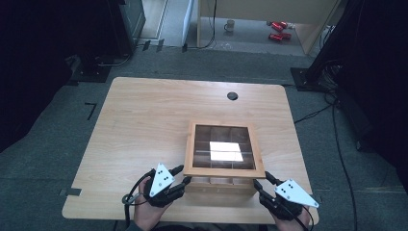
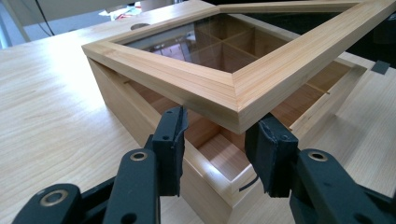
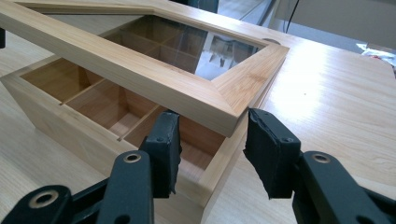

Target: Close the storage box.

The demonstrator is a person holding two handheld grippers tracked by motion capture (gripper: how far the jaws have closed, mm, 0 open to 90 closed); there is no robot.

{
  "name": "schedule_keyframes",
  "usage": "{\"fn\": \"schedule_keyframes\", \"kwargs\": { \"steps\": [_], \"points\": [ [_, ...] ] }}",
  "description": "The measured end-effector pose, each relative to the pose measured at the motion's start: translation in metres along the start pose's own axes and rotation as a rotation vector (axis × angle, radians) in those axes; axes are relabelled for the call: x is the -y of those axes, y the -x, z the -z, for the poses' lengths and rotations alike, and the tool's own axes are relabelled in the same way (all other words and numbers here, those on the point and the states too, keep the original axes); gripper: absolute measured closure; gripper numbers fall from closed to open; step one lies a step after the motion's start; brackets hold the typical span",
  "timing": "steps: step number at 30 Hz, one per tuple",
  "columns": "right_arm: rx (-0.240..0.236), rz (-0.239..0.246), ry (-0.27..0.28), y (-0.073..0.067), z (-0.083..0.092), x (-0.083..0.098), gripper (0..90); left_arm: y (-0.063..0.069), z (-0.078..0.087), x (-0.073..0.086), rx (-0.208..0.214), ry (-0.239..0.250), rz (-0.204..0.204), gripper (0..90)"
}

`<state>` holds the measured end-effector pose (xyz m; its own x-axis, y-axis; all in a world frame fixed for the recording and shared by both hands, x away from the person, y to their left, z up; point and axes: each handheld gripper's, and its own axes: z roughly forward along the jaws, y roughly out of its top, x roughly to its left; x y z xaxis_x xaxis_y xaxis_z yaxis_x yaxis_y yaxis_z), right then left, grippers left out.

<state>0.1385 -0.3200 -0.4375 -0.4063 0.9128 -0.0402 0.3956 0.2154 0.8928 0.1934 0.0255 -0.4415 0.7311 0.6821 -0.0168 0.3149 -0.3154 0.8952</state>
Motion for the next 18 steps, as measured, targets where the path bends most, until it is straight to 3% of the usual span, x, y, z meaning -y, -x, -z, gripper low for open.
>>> {"fn": "schedule_keyframes", "kwargs": {
  "steps": [18],
  "points": [
    [-0.008,-0.008,-0.022,-0.002,-0.002,0.012,55.5,0.004,-0.007,0.011,0.020,-0.029,-0.001,57.7]
  ]
}}
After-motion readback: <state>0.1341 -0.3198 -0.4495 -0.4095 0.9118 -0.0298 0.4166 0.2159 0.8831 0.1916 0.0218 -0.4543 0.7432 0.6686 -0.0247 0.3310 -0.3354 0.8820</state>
